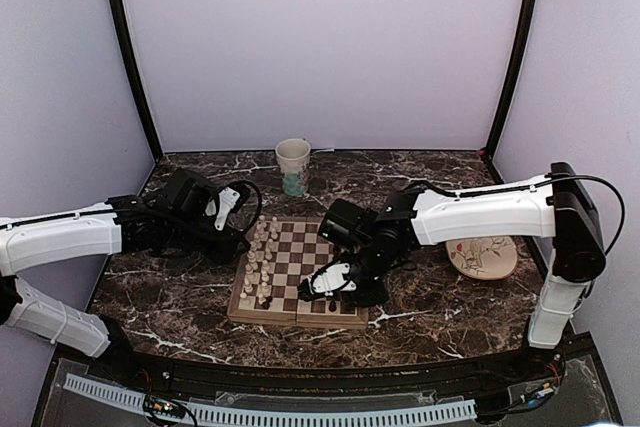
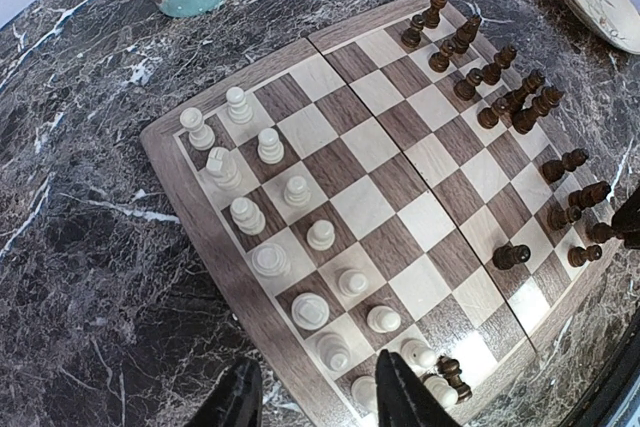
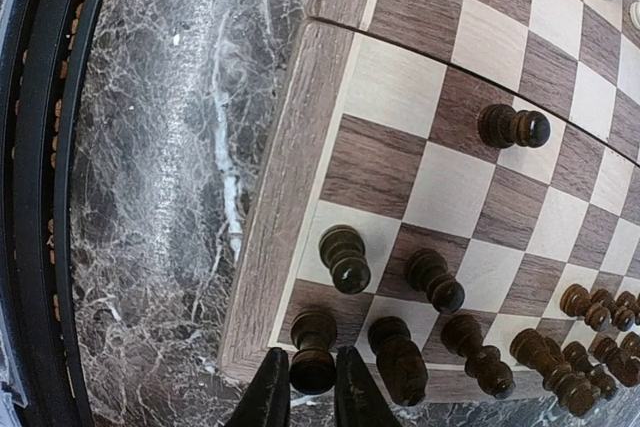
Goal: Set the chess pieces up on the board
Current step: Place the rook at h8.
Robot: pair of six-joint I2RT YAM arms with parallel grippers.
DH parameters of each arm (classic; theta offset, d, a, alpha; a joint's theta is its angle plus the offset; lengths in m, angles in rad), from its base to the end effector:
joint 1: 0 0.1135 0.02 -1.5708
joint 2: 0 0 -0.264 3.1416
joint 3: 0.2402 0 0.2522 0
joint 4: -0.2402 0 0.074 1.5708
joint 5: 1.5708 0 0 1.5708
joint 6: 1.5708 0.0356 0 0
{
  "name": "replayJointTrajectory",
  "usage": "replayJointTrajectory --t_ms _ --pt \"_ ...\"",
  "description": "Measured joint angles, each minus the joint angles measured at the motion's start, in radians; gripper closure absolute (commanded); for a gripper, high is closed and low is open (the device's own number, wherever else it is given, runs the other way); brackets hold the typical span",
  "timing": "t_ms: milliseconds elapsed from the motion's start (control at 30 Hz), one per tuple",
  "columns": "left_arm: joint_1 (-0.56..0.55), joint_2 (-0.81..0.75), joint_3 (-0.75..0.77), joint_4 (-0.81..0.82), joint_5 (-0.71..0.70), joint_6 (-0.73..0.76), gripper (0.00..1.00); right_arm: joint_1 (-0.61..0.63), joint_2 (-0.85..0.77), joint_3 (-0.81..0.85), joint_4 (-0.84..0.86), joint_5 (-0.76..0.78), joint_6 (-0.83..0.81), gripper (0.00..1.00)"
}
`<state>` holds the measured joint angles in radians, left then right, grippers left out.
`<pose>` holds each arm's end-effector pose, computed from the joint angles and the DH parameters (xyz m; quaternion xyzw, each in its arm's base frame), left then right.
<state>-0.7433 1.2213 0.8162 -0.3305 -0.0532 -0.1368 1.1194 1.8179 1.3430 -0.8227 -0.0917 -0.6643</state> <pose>0.1924 -0.1743 0.2466 0.2626 0.8753 -0.1507 0.3772 0.1538 0.3248 0.2054 -0.7741 0.6166 0.0749 0.1223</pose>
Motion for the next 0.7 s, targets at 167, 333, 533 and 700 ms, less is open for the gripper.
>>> replayJointTrajectory --t_ms 167,333,533,700 --pt "0.0 0.002 0.0 0.0 0.0 0.002 0.59 0.0 0.007 0.0 0.011 0.003 0.001 0.81" --pt "0.0 0.005 0.0 0.0 0.0 0.002 0.59 0.0 0.011 0.0 0.014 0.003 0.004 0.8" --pt "0.0 0.005 0.0 0.0 0.0 0.002 0.59 0.0 0.013 0.0 0.014 0.003 0.007 0.81" --pt "0.0 0.005 0.0 0.0 0.001 0.002 0.59 0.0 0.013 0.0 0.011 0.003 0.007 0.83"
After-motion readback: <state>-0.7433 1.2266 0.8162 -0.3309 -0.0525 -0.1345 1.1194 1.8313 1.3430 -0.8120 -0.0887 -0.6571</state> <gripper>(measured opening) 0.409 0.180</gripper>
